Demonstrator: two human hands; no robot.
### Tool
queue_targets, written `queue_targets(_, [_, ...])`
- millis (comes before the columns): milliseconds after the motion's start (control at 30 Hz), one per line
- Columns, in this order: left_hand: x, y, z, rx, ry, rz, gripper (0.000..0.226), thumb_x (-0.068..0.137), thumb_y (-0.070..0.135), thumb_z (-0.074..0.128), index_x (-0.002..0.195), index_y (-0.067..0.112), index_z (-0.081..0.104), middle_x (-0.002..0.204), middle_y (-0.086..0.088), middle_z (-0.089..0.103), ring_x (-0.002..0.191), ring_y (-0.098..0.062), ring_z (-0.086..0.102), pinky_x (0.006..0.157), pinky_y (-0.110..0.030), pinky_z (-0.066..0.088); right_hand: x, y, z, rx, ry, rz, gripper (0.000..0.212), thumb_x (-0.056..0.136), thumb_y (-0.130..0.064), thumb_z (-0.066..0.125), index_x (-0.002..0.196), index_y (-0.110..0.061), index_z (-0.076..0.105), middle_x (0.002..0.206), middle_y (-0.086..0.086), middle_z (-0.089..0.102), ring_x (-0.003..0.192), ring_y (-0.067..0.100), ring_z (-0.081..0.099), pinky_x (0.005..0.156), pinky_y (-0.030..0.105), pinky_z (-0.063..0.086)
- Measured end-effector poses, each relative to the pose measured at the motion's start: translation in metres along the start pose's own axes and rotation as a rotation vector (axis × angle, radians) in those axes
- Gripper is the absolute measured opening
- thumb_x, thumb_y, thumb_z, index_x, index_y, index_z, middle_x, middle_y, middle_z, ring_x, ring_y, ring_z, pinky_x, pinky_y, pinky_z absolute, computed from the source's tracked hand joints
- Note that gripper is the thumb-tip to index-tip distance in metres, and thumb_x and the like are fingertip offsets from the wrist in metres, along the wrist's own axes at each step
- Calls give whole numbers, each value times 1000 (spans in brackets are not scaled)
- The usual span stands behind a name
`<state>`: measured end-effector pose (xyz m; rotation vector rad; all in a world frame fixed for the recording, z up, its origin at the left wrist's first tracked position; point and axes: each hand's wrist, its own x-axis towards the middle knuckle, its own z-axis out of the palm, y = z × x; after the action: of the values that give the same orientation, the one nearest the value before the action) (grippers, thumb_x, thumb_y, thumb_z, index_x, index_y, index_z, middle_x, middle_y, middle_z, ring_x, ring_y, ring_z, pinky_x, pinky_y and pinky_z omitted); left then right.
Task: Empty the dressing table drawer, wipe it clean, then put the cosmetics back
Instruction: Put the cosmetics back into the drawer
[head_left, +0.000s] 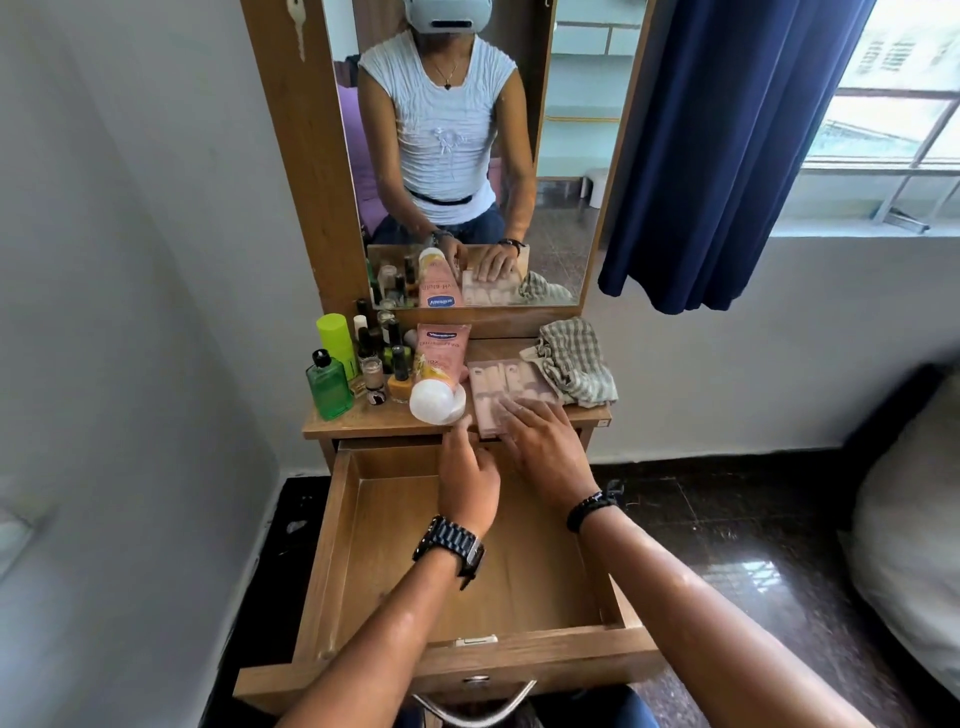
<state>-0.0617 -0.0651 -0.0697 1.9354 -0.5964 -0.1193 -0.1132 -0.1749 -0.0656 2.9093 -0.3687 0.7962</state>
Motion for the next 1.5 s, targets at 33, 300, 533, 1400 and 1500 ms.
queue_targets(33, [1,2,-1,-103,-23,-92,37,92,6,42,128,13,46,125,-10,56,107,-24,57,91,-36,49,-4,-1,0,-3,19,-6,44,71,-25,80,112,-15,68,113,-1,70,101,17,66,86,30,52])
queue_targets(300, [10,13,-3,-810,-99,-439,20,92,6,51,111,4,43,89,-19,63,69,-23,64,57,-24,57,-31,-10,-21,312,145,226,35,84,-14,51,116,-10,64,122,5,62,118,20,52,104,32,39])
queue_targets(533, [-4,25,-8,-757,-135,-513,29,90,4,53,118,5,45,85,-15,62,62,-18,61,54,-24,57,-32,-3,-45,1075,91,985,31,92,-23,55,121,-13,60,110,8,66,101,19,63,90,37,52])
queue_targets(1400, [-33,-45,-124,218,-697,-512,6,85,1,57,80,-1,57,88,-14,62,81,-19,64,79,-31,54,-58,-90,-39,1637,-586,1152,14,88,11,48,93,4,60,108,20,65,93,26,65,69,27,58])
queue_targets(1500, [-30,-48,-130,448,-689,-386,8,85,11,61,87,3,61,92,-16,64,90,-23,65,69,-28,46,-40,-100,-20,1637,-615,1175,18,88,14,43,90,-2,51,111,21,62,92,26,65,61,26,58])
